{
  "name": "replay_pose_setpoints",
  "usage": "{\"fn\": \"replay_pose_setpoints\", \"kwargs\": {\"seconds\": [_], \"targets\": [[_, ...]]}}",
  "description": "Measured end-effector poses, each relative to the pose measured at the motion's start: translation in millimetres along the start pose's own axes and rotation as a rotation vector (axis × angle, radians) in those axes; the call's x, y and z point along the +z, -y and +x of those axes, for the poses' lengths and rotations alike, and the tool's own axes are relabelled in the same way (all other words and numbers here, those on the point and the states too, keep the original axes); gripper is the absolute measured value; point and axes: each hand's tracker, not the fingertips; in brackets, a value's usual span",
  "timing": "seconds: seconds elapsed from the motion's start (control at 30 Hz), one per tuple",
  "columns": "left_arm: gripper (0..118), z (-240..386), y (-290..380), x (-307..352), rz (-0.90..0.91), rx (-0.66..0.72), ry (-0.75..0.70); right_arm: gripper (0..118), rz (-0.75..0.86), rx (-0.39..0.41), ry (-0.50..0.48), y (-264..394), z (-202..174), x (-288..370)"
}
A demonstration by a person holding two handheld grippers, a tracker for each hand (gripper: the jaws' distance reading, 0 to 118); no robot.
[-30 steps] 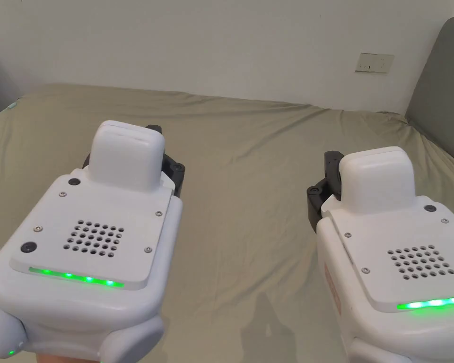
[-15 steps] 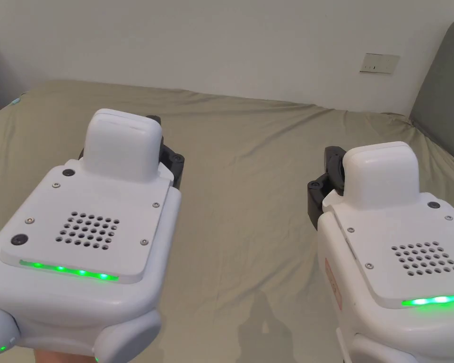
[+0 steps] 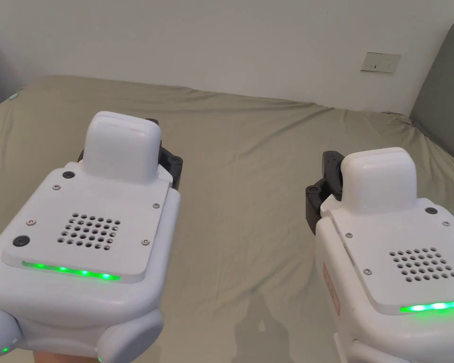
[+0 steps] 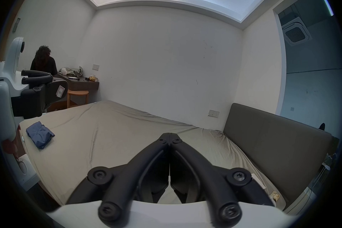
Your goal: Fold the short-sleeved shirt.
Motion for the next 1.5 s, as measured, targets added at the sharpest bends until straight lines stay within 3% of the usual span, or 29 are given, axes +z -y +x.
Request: {"fn": "replay_pose_setpoints", "kwargs": {"seconds": [0.8, 0.83, 0.87, 0.9, 0.93, 0.97, 1.0, 1.17, 1.33, 1.4, 1.5], "targets": [[0, -2.3, 3.1, 1.4, -0.015, 0.01, 0.007, 2, -0.002, 0.002, -0.006, 1.1, -3.0, 0.9], [0, -2.5, 3.1, 1.1, -0.017, 0.008, 0.005, 2, 0.002, 0.0, -0.001, 1.2, -2.5, 0.8], [2, -2.8, 3.7, 0.8, -0.018, 0.008, 0.005, 10, 0.01, -0.004, 0.004, 1.4, -1.5, 0.6], [16, -3.2, 4.2, 0.7, -0.019, 0.012, 0.004, 30, 0.012, -0.005, 0.002, 1.3, 0.1, -0.3], [34, -4.3, 4.6, 0.3, -0.022, 0.021, 0.008, 64, 0.011, -0.006, -0.002, 1.1, 1.3, -1.8], [60, -5.8, 5.1, -0.6, -0.031, 0.034, 0.011, 105, 0.002, -0.006, -0.019, 1.2, 2.2, -3.5], [75, -7.9, 5.8, -2.1, -0.042, 0.05, 0.023, 116, 0.009, -0.007, -0.013, 2.8, 3.4, -3.4], [118, -9.6, 7.4, -2.4, -0.038, 0.039, -0.002, 117, 0.032, 0.0, -0.003, 0.1, 1.5, 0.7], [118, -12.2, 3.5, -0.4, -0.024, 0.034, -0.007, 117, -0.031, -0.054, -0.028, -4.9, 3.1, -5.1], [118, -12.2, 2.5, 0.1, -0.022, 0.027, -0.011, 117, -0.075, -0.104, 0.065, -9.4, -0.1, -7.3], [118, -12.6, 1.7, 0.9, -0.02, 0.026, -0.011, 117, -0.157, -0.084, 0.176, -17.1, -7.1, -12.0]]}}
